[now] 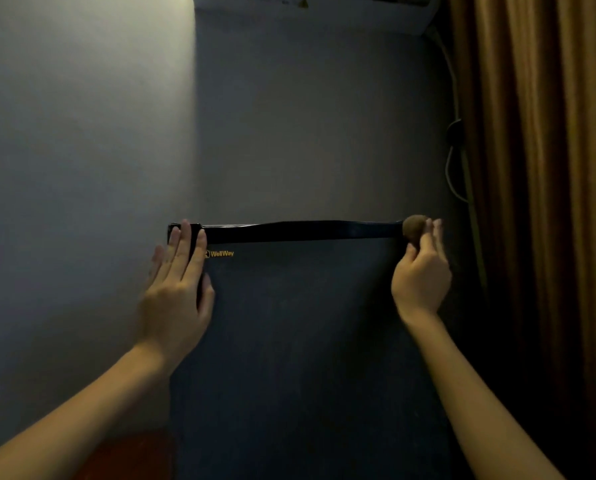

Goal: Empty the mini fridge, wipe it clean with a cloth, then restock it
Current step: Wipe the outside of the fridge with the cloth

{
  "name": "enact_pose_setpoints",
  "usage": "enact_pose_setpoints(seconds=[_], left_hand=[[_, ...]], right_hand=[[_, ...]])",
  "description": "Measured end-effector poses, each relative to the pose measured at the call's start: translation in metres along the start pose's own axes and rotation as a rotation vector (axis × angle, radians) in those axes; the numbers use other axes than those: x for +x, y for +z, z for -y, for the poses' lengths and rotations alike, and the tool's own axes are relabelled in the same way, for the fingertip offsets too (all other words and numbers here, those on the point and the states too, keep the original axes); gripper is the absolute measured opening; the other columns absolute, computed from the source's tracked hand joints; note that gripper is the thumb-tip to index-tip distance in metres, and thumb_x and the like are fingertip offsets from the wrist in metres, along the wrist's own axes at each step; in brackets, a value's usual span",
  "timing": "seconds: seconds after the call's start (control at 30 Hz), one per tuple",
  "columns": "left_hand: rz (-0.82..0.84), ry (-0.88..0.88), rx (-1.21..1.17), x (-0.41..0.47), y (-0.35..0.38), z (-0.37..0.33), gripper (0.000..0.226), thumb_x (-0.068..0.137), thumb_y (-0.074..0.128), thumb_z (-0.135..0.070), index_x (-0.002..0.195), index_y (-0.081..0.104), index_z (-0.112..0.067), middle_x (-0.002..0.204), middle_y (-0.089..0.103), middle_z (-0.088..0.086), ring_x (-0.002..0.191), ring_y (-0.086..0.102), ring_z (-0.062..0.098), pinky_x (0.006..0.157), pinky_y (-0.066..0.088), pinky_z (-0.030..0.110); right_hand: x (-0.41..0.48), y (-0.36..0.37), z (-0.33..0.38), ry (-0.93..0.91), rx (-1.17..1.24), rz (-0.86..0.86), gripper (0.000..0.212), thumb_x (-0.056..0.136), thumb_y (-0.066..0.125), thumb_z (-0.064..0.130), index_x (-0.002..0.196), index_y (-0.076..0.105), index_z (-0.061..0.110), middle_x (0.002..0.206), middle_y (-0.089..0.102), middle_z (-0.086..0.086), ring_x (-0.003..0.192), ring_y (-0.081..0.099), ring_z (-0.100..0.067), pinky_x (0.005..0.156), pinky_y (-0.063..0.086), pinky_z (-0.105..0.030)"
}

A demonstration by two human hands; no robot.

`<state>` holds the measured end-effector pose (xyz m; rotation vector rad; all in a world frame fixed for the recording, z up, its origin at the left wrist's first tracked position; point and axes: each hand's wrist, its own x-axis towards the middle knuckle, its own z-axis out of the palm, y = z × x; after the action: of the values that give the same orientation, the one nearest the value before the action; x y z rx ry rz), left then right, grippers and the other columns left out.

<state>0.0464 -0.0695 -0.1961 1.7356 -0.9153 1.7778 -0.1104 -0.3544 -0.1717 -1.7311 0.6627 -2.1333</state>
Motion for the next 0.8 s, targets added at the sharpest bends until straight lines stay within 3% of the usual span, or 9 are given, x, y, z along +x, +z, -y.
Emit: enact_pose_setpoints(seconds=[0.13,0.2,0.27,0.4,0.47,0.57,0.67,0.8], left_hand=[[0.013,0.027,0.019,0.000,-0.002,0.002,0.058,0.092,0.034,-0.021,0.147,0.031,0.000,0.156,0.024,0.016,0.145,0.022,0.027,0.121,0.014,0.039],[0.006,0.048,0.041,0.000,-0.002,0.006,0.057,0.093,0.034,-0.019,0.147,0.033,-0.001,0.156,0.026,0.015,0.144,0.025,0.026,0.120,0.018,0.042],[-0.005,0.072,0.051,0.000,-0.004,0.011,0.054,0.094,0.034,-0.017,0.147,0.035,-0.004,0.156,0.028,0.012,0.143,0.029,0.024,0.119,0.021,0.044],[-0.012,0.095,0.042,0.001,-0.005,0.019,0.053,0.094,0.036,-0.017,0.146,0.038,-0.008,0.155,0.032,0.007,0.143,0.029,0.022,0.118,0.023,0.045],[-0.011,0.077,0.024,0.000,-0.004,0.017,0.054,0.094,0.037,-0.017,0.147,0.038,-0.008,0.155,0.031,0.006,0.145,0.026,0.022,0.119,0.022,0.043],[-0.001,0.058,-0.006,-0.001,-0.002,0.013,0.055,0.094,0.037,-0.019,0.147,0.035,-0.008,0.156,0.028,0.007,0.146,0.022,0.022,0.121,0.018,0.040],[0.013,0.040,-0.033,0.000,-0.004,0.011,0.055,0.094,0.037,-0.020,0.148,0.035,-0.008,0.157,0.027,0.006,0.147,0.020,0.021,0.121,0.016,0.037],[0.038,0.027,-0.040,0.004,-0.011,0.011,0.055,0.091,0.037,-0.018,0.145,0.039,-0.006,0.154,0.032,0.007,0.144,0.026,0.020,0.121,0.014,0.029]], right_hand=[[-0.021,0.009,0.019,-0.408,0.025,0.109,0.053,0.091,0.053,-0.003,0.142,0.043,0.001,0.151,0.037,-0.013,0.142,0.031,-0.023,0.115,0.024,-0.029],[-0.016,0.006,0.013,-0.549,0.036,0.194,0.053,0.091,0.057,0.001,0.142,0.045,0.004,0.150,0.040,-0.011,0.142,0.033,-0.020,0.114,0.029,-0.029],[0.001,0.001,-0.001,-0.518,0.015,0.179,0.051,0.092,0.055,0.010,0.142,0.047,0.009,0.152,0.039,-0.009,0.142,0.033,-0.021,0.116,0.027,-0.029],[0.020,-0.006,-0.013,-0.061,0.081,0.050,0.048,0.097,0.045,0.019,0.144,0.042,0.008,0.154,0.035,-0.008,0.141,0.034,-0.025,0.114,0.021,-0.026],[0.014,-0.003,-0.006,0.036,0.098,0.027,0.049,0.100,0.044,0.016,0.148,0.036,0.008,0.155,0.032,-0.008,0.143,0.030,-0.022,0.109,0.016,-0.019],[0.000,0.006,0.010,-0.050,0.060,0.003,0.050,0.100,0.044,0.012,0.148,0.035,0.007,0.158,0.026,-0.007,0.146,0.021,-0.019,0.115,0.013,-0.021],[-0.023,0.021,0.035,-0.248,0.054,0.045,0.051,0.094,0.045,0.007,0.144,0.040,0.000,0.153,0.033,-0.014,0.145,0.026,-0.024,0.116,0.013,-0.019],[-0.062,0.041,0.082,-0.397,0.103,0.119,0.051,0.095,0.051,0.007,0.145,0.039,0.001,0.153,0.035,-0.015,0.143,0.029,-0.024,0.115,0.027,-0.027]])
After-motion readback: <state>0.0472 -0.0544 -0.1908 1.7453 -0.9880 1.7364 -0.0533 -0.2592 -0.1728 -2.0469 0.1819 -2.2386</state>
